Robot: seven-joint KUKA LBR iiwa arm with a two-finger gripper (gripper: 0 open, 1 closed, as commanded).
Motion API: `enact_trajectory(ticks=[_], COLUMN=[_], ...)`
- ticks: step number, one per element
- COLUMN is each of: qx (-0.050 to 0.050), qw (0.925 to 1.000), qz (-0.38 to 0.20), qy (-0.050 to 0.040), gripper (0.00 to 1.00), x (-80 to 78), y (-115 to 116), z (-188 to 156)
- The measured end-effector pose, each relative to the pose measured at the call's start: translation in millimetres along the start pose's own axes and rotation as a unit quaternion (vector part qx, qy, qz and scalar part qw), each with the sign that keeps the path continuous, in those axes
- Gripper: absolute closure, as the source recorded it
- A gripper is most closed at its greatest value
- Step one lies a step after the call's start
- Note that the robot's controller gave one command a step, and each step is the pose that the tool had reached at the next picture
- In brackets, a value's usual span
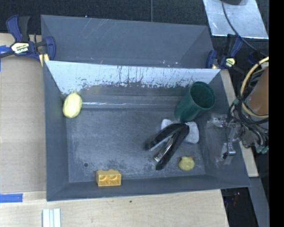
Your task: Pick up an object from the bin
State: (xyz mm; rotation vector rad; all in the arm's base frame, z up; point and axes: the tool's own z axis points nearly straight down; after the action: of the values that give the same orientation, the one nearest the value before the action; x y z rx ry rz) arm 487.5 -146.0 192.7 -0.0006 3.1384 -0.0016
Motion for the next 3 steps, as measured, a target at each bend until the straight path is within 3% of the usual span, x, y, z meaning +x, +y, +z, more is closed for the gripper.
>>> enact_trajectory(ticks=[1,2,3], qx=[0.002,0.0,0.001], qw=[0.9837,0.9631,0.9462], qz=[-0.18,-0.269,-0.323], qy=[-0.0031,-0.0003,-0.0035], gripper=[0.0,0.0,0.0], x=[-39.3,-53.7,-79.9], y=[23,51,54], z=[66,59,82])
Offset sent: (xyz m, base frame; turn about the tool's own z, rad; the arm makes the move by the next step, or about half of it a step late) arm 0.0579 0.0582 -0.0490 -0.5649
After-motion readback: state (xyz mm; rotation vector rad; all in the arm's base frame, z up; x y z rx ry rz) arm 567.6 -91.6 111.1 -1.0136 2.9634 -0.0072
